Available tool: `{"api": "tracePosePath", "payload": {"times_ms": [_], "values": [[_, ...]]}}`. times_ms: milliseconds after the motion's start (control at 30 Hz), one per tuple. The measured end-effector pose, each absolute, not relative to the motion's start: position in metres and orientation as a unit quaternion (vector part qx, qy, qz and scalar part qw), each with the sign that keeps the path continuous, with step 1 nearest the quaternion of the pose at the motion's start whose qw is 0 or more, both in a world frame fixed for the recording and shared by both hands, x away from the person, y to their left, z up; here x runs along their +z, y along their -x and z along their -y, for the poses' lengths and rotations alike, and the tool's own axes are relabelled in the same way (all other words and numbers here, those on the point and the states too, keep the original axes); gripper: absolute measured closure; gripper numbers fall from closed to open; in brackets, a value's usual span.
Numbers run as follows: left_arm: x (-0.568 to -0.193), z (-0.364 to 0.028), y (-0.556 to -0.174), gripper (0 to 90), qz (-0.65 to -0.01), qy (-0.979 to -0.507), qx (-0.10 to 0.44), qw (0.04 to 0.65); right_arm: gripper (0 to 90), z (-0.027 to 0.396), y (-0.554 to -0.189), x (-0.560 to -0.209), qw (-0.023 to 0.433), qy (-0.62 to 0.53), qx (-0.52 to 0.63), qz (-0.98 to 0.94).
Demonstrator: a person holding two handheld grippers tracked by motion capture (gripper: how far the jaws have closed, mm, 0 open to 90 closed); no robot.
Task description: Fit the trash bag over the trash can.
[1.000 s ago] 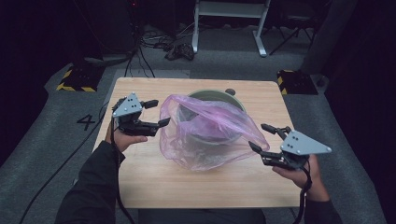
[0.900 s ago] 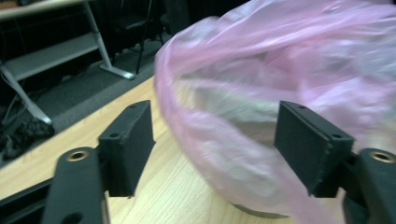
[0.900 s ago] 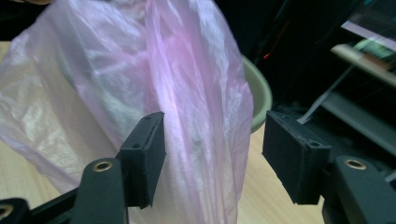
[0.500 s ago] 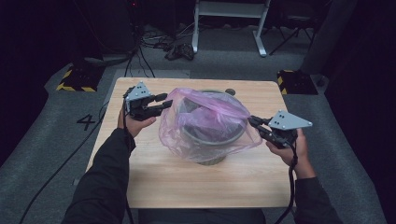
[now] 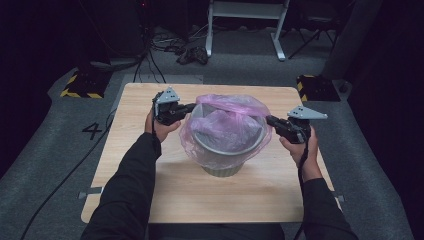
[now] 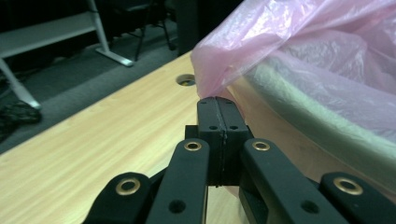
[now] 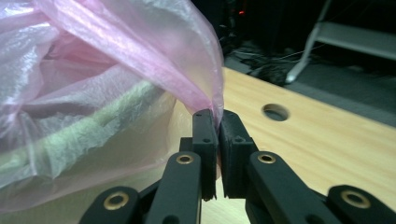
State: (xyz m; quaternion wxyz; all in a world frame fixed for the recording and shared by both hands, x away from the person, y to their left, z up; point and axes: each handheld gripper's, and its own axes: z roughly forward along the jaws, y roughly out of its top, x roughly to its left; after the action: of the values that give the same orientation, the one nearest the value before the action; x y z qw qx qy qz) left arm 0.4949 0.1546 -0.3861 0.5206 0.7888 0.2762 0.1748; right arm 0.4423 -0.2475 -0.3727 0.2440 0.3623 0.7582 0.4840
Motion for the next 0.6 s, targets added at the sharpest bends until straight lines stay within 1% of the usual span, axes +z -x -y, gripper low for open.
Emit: {"api": "tracePosePath", "payload": {"times_ms": [67,233,467,600], "values": [[-0.391,-0.151,-0.496,90.0,-0.274,-0.793,0.167,0.517,88.2,0.245,-0.445,-0.377,0.243,-0.364,0.475,-0.764],[-0.399,-0.144,-0.492,90.0,-0.269,-0.801,0.155,0.513,89.7,0.240,-0.447,-0.388,0.212,-0.354,0.472,-0.779],[-0.406,-0.152,-0.481,90.0,-0.263,-0.803,0.140,0.516,90.0,0.244,-0.441,-0.401,0.174,-0.350,0.495,-0.776],[-0.405,-0.159,-0.471,90.0,-0.252,-0.809,0.138,0.512,90.0,0.246,-0.432,-0.403,0.166,-0.344,0.504,-0.774]]}}
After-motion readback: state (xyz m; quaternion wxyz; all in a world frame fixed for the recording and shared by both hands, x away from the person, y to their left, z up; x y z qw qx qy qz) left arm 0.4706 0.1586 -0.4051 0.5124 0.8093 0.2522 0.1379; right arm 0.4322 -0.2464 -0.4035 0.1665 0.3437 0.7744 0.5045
